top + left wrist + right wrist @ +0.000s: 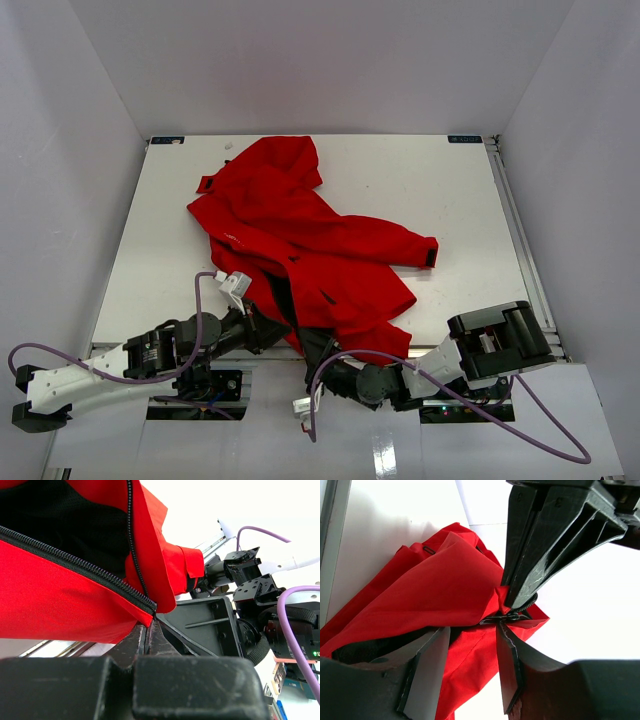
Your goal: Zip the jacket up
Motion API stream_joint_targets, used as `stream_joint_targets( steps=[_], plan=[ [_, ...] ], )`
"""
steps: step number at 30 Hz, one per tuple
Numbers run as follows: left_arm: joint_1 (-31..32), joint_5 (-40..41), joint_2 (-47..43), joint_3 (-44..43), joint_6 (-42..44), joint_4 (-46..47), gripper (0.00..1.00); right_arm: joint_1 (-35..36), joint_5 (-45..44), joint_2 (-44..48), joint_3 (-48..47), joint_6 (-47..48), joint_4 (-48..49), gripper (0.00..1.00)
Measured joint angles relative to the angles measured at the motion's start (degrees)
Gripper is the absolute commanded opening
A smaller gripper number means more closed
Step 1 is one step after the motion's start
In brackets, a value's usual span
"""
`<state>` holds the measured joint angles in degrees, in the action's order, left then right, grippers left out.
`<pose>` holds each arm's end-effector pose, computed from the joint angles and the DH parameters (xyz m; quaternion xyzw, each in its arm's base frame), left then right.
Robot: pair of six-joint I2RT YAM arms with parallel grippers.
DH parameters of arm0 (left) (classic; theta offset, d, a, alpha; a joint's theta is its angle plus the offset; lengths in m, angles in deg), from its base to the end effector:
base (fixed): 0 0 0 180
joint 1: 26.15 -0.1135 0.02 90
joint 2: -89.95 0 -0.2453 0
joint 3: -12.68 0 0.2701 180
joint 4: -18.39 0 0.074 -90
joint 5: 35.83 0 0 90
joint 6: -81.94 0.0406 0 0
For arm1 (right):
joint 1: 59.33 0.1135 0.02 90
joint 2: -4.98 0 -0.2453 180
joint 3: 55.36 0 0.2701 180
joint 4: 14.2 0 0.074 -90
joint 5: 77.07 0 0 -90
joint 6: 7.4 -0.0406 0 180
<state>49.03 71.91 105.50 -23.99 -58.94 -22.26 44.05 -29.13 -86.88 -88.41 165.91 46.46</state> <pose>0.0482 -0.1339 0.2389 0.0829 0.8077 -0.4509 0.3708 -0.0365 0.2708 0.1310 -0.6632 0.2195 -0.1290 0.7038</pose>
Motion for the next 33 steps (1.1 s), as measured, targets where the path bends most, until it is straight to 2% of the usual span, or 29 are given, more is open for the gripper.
stream_joint_targets(
  steps=[23,28,33],
  plan=[
    [0.0,0.0,0.2,0.0,0.0,0.1,0.00,1.4,-1.1,0.0,-2.6,3.7,0.0,0.48],
    [0.0,0.0,0.2,0.0,0.1,0.1,0.00,1.4,-1.8,-0.6,-2.9,5.4,-0.1,0.34],
    [0.0,0.0,0.2,0.0,0.3,0.6,0.00,1.4,-2.4,-0.6,-2.9,5.7,-0.1,0.29]
  ],
)
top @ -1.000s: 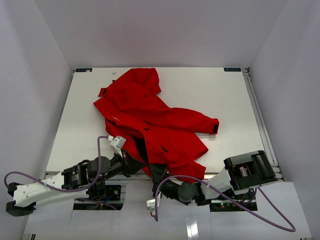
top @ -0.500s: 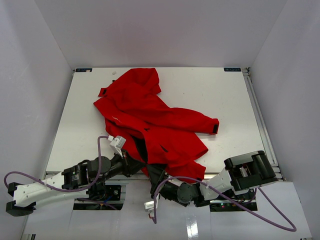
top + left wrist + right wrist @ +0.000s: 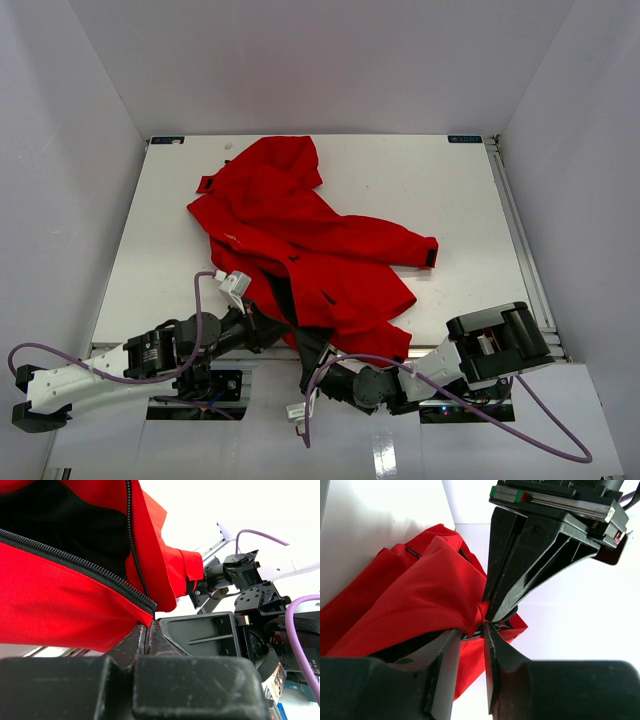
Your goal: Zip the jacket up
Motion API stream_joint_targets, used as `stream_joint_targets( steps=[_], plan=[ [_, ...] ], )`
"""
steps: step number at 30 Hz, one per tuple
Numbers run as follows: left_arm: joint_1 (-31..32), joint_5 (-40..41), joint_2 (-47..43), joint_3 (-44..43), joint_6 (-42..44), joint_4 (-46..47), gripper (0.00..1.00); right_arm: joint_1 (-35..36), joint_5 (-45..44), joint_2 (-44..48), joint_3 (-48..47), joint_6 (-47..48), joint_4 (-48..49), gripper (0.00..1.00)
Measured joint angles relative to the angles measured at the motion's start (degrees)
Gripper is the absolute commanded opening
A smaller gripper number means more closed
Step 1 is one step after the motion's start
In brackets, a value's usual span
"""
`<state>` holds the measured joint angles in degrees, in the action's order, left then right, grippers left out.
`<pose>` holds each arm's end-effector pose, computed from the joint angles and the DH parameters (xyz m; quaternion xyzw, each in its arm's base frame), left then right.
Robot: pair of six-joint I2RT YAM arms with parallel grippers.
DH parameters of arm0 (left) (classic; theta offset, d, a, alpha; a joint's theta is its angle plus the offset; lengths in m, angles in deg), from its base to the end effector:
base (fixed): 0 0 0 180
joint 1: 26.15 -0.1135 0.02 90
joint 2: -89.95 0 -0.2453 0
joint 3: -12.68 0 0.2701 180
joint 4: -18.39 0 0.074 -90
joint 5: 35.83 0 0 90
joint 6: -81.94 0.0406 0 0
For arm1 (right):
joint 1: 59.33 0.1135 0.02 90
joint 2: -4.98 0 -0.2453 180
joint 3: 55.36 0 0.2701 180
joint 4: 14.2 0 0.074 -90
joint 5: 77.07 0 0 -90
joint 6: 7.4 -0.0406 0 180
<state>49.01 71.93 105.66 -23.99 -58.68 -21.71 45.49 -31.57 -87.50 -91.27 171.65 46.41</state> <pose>0.0485 -0.1346 0.2396 0.0836 0.8057 -0.4525 0.3730 -0.0447 0.2800 0.1404 -0.6598 0.1988 -0.1628 0.7061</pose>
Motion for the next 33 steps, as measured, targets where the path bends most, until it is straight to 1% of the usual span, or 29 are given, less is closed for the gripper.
stream_joint_targets(
  steps=[5,9,13,21,33],
  plan=[
    [0.0,0.1,0.0,0.0,0.1,0.4,0.00,0.1,-0.6,1.9,0.9,-0.2,-0.1,0.29],
    [0.0,0.0,0.4,0.0,0.2,0.5,0.00,0.0,-1.4,5.1,1.6,-1.7,0.0,0.36],
    [0.0,0.0,0.7,0.0,0.2,0.5,0.00,-0.1,-1.9,8.2,2.2,-3.7,0.0,0.41],
    [0.0,0.0,0.7,0.0,0.4,0.5,0.00,-0.8,-1.5,12.9,2.7,-10.0,0.1,0.40],
    [0.0,-0.2,0.7,0.0,0.6,0.5,0.00,-1.2,0.1,12.9,2.7,-13.9,0.1,0.39]
  ],
)
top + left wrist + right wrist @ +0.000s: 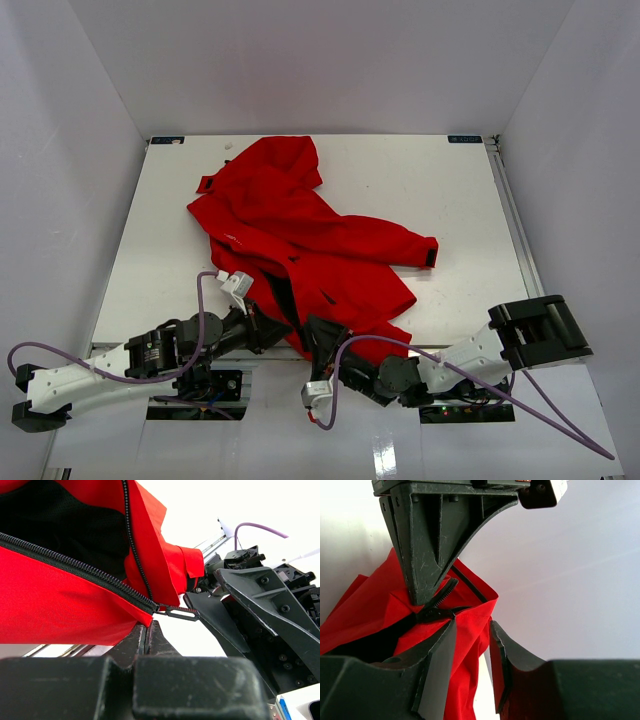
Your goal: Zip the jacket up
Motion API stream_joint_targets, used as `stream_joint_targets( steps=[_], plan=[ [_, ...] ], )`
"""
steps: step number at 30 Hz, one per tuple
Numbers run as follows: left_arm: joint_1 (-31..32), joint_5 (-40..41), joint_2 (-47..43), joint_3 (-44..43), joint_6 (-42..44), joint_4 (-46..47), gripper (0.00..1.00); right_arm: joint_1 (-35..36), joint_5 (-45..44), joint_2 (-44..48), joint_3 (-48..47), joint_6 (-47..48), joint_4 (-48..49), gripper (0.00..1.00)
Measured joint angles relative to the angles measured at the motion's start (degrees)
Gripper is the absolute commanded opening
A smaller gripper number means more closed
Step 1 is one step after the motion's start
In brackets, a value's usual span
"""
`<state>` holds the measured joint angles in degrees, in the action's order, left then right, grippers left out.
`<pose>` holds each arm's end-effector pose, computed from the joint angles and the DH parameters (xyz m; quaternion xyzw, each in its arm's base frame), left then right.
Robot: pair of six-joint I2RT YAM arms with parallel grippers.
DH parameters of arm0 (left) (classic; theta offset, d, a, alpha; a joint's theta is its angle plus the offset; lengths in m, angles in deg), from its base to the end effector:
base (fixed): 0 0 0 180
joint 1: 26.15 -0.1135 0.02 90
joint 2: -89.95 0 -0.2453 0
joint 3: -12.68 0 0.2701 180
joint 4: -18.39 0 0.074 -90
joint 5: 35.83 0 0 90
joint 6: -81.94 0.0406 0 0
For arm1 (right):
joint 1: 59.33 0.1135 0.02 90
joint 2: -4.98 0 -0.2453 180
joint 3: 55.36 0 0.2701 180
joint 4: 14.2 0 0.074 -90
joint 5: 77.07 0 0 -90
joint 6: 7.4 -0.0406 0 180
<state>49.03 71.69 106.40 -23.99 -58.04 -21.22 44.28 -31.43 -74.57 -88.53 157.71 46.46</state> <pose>0.0488 -0.1366 0.2389 0.0901 0.8063 -0.4498 0.3734 -0.0340 0.2610 0.1846 -0.5650 0.3044 -0.0446 0.7656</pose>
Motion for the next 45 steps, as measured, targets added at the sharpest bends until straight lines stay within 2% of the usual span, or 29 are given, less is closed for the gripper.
stream_joint_targets(
  steps=[10,24,30,35,45],
  plan=[
    [0.0,0.0,0.0,0.0,0.0,0.0,0.00,0.0,1.3,-0.1,-0.8,-3.3,-1.2,0.39],
    [0.0,0.0,0.0,0.0,0.1,0.0,0.00,0.0,2.4,0.0,-2.4,-8.7,-9.5,0.36],
    [0.0,0.0,0.0,0.0,0.2,0.0,0.00,0.0,2.6,0.0,-2.4,-9.0,-9.6,0.34],
    [0.0,-0.1,0.0,0.0,0.2,0.0,0.00,-0.1,2.5,0.0,-2.4,-9.0,-9.6,0.26],
    [0.0,-0.2,0.0,0.0,0.4,0.0,0.00,-0.1,2.5,0.0,-2.4,-9.1,-10.0,0.21]
  ],
)
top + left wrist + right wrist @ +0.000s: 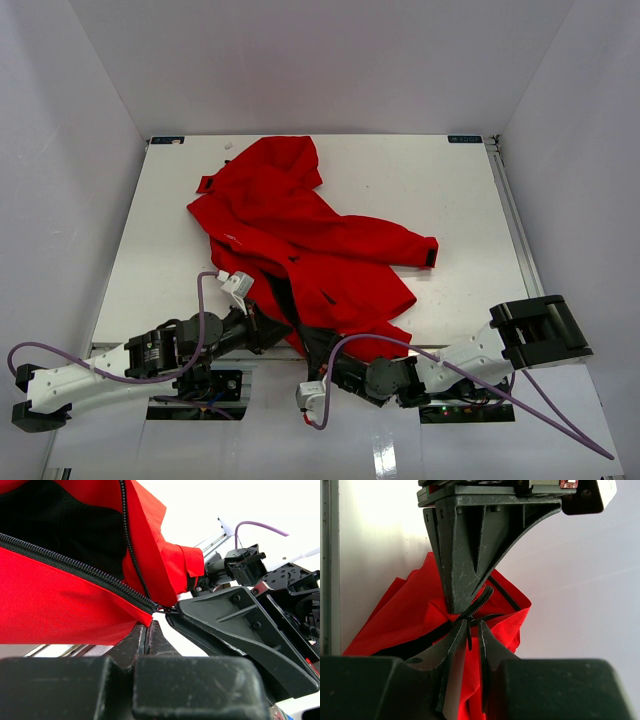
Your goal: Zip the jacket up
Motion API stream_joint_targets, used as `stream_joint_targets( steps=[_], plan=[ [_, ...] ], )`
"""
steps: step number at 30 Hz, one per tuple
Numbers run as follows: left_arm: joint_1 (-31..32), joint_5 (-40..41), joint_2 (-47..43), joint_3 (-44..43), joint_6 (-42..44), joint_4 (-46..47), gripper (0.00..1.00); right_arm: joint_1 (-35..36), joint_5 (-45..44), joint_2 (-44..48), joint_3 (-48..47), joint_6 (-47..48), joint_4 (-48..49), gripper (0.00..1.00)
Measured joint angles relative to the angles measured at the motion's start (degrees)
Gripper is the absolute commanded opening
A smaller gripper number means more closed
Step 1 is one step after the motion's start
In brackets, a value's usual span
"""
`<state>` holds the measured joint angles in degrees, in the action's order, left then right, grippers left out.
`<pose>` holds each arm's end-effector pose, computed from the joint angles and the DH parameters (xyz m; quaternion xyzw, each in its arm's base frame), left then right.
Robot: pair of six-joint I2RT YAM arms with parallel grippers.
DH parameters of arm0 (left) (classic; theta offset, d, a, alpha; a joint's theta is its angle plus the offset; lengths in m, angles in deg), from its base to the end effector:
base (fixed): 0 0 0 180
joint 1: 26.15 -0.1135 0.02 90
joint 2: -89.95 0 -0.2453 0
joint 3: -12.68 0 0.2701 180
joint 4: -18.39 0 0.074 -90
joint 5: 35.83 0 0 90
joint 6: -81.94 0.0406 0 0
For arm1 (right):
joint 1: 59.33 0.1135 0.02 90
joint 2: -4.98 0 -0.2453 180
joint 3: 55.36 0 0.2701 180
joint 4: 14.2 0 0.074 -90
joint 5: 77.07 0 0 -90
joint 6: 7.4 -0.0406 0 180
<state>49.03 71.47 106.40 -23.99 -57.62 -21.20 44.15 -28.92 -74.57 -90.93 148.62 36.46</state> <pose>0.0487 -0.1367 0.2389 0.0941 0.8059 -0.4494 0.3738 -0.0374 0.2722 0.1793 -0.5939 0.3225 -0.0007 0.7371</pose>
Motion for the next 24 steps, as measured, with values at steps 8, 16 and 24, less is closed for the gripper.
stream_joint_targets(
  steps=[8,16,24],
  plan=[
    [0.0,-0.1,0.0,0.0,0.0,0.0,0.00,-0.4,0.0,-0.5,0.0,-1.2,-0.8,0.23],
    [0.0,-0.2,0.0,0.1,0.0,0.0,0.00,-0.9,-0.2,-0.5,0.0,-1.6,-1.1,0.24],
    [0.0,-0.2,0.0,0.1,0.0,0.0,0.00,-1.1,-0.4,-0.8,-0.4,-2.1,-2.3,0.18]
  ],
)
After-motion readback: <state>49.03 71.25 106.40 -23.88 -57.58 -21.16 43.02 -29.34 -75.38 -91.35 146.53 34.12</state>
